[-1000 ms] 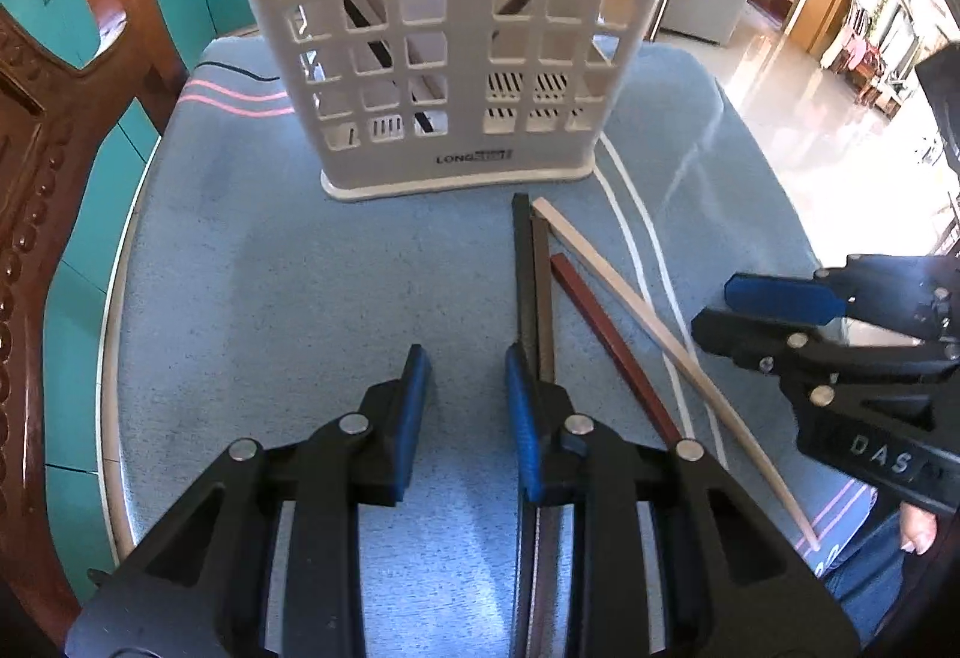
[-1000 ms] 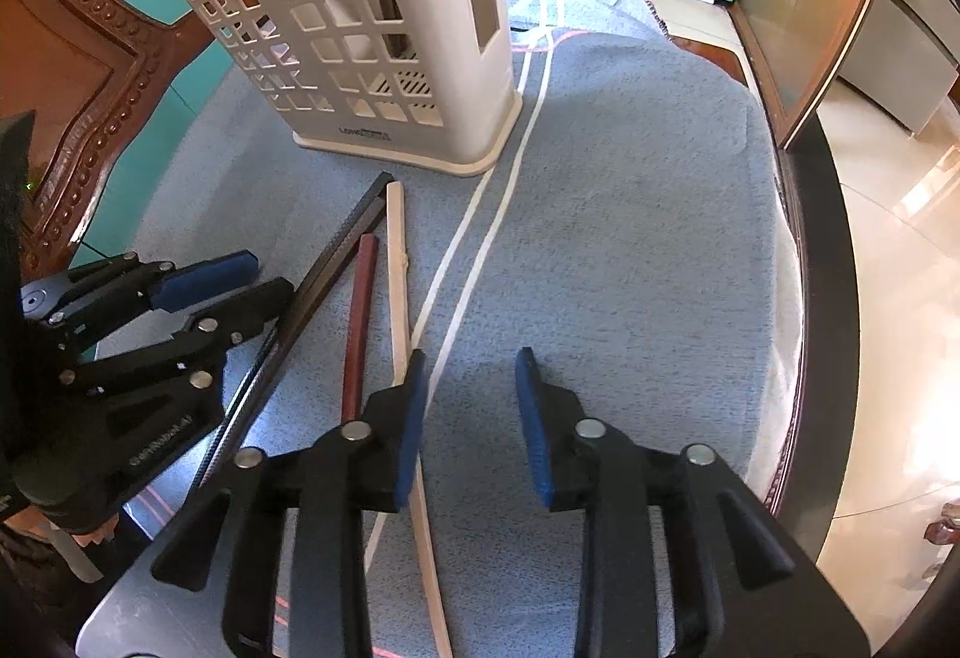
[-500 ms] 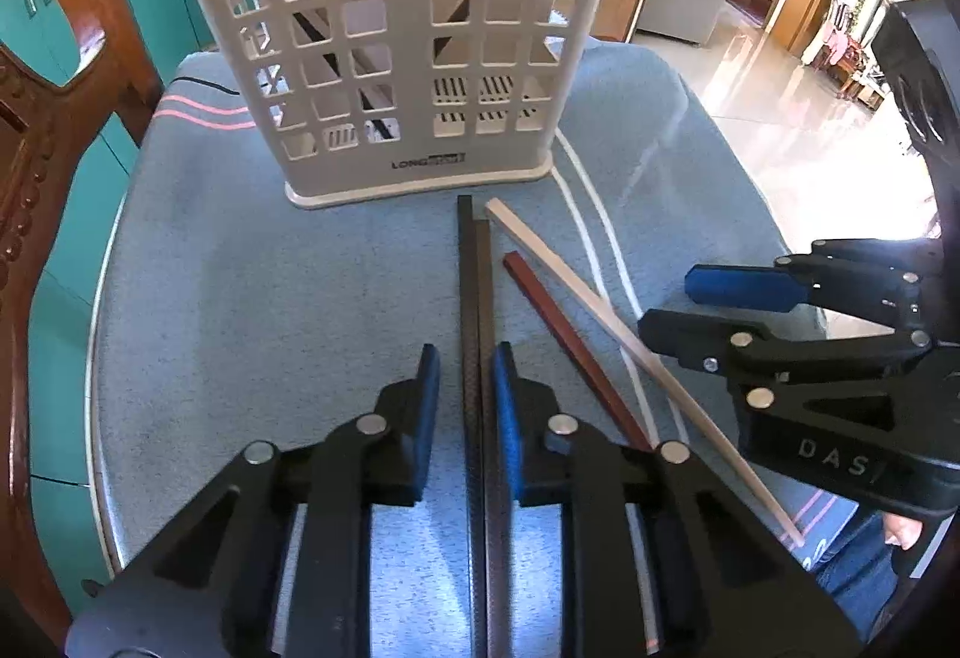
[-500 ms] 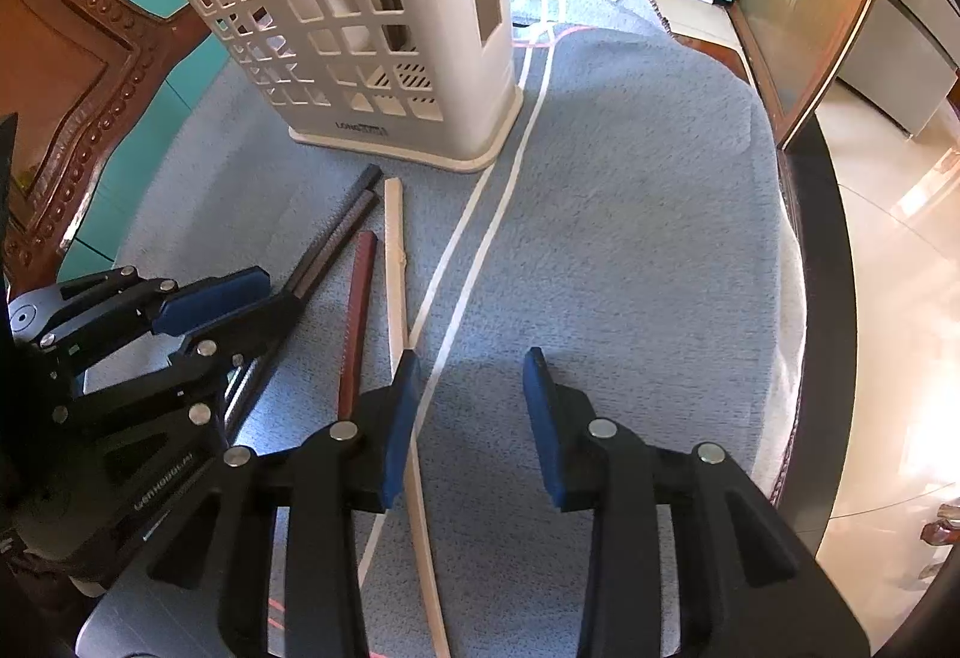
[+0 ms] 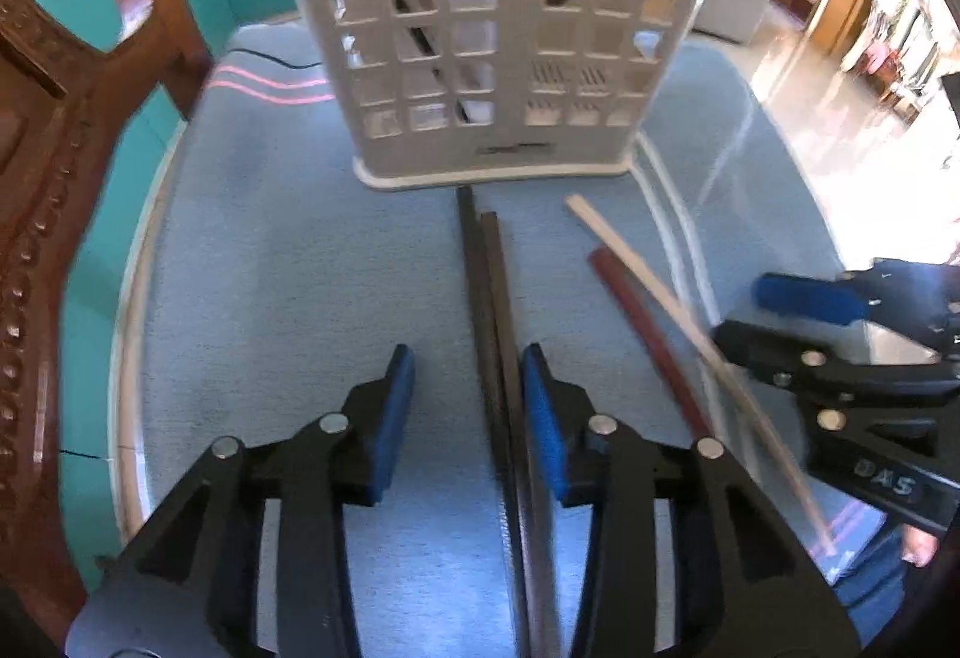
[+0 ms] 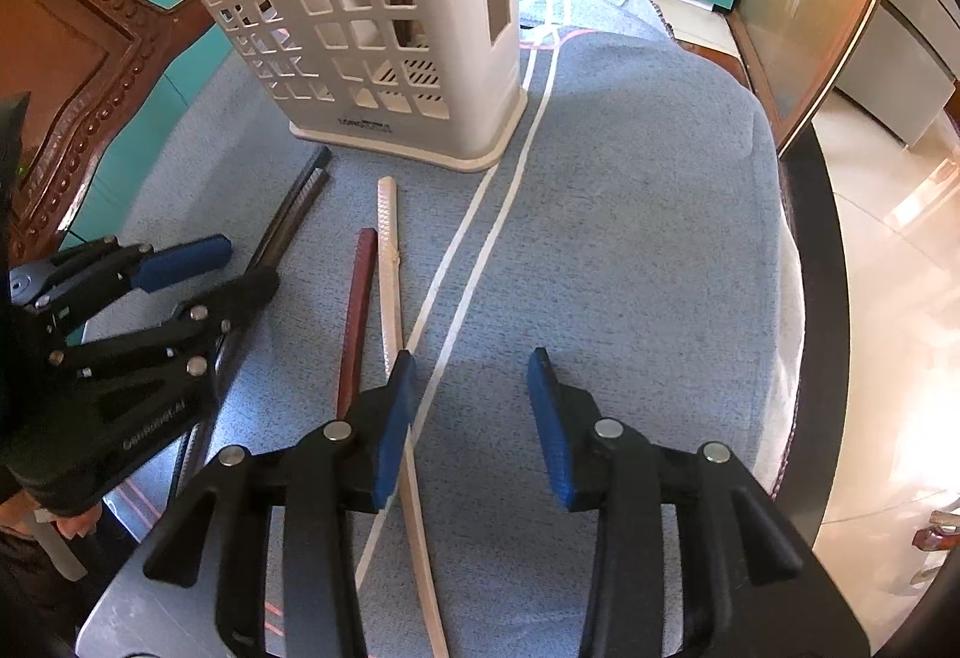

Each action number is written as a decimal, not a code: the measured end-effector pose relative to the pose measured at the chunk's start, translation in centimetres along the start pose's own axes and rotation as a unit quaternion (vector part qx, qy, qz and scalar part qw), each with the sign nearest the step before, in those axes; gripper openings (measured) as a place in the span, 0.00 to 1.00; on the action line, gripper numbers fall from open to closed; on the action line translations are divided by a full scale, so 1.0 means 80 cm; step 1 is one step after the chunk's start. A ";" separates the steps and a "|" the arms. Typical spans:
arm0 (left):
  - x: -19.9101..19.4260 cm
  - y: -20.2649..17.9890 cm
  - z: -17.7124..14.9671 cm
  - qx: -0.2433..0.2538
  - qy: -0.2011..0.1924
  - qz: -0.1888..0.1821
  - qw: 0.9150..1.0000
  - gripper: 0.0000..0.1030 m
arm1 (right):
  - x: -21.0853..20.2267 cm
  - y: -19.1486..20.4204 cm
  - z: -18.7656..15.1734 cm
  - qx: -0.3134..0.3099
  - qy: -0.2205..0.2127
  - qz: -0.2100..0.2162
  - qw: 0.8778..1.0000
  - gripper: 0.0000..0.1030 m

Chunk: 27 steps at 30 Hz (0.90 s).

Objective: Organize utensils
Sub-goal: 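Position the left tool over a black chopstick while the right tool approaches a pale chopstick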

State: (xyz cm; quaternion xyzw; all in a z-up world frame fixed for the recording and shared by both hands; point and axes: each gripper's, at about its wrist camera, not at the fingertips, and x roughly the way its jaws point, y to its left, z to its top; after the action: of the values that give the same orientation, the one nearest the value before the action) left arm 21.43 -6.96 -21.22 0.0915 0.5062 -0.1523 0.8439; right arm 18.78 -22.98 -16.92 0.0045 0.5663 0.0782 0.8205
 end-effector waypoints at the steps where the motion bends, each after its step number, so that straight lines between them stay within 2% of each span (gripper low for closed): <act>1: 0.001 0.001 0.002 -0.002 0.001 -0.001 1.000 0.38 | 0.000 0.002 -0.001 -0.001 0.000 0.000 1.000 0.38; 9: 0.006 0.014 0.004 -0.012 0.008 -0.010 1.000 0.35 | 0.000 0.010 -0.004 -0.005 -0.001 -0.006 1.000 0.40; 11: 0.003 0.007 0.002 -0.010 0.005 -0.016 1.000 0.14 | -0.001 0.009 -0.004 -0.006 -0.001 -0.006 1.000 0.40; 14: -0.003 0.013 -0.001 -0.020 0.006 -0.024 0.999 0.12 | -0.001 0.009 -0.004 -0.004 -0.001 -0.004 1.000 0.40; 16: -0.013 0.016 -0.002 -0.020 -0.003 -0.031 0.999 0.13 | -0.002 0.006 -0.004 -0.003 -0.001 -0.004 1.000 0.40; 23: -0.064 0.037 -0.005 -0.033 -0.073 -0.060 0.995 0.14 | -0.016 0.001 -0.001 0.002 -0.018 0.005 1.000 0.40; 24: -0.066 0.041 -0.005 -0.034 -0.078 -0.055 0.995 0.16 | -0.018 0.003 0.000 -0.001 -0.022 0.007 1.000 0.40; 26: -0.064 0.047 -0.006 -0.041 -0.079 -0.043 0.995 0.29 | -0.020 0.008 0.000 -0.009 -0.023 0.008 1.000 0.40; 27: -0.063 0.050 -0.006 -0.044 -0.076 -0.039 0.995 0.29 | -0.019 0.011 0.000 -0.012 -0.022 0.007 1.000 0.40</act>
State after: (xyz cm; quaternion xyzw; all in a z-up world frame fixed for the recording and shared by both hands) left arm 20.20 -2.23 -17.02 0.0226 0.4497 -0.1696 0.8767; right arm 18.17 -22.27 -15.43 0.0006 0.5467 0.0910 0.8324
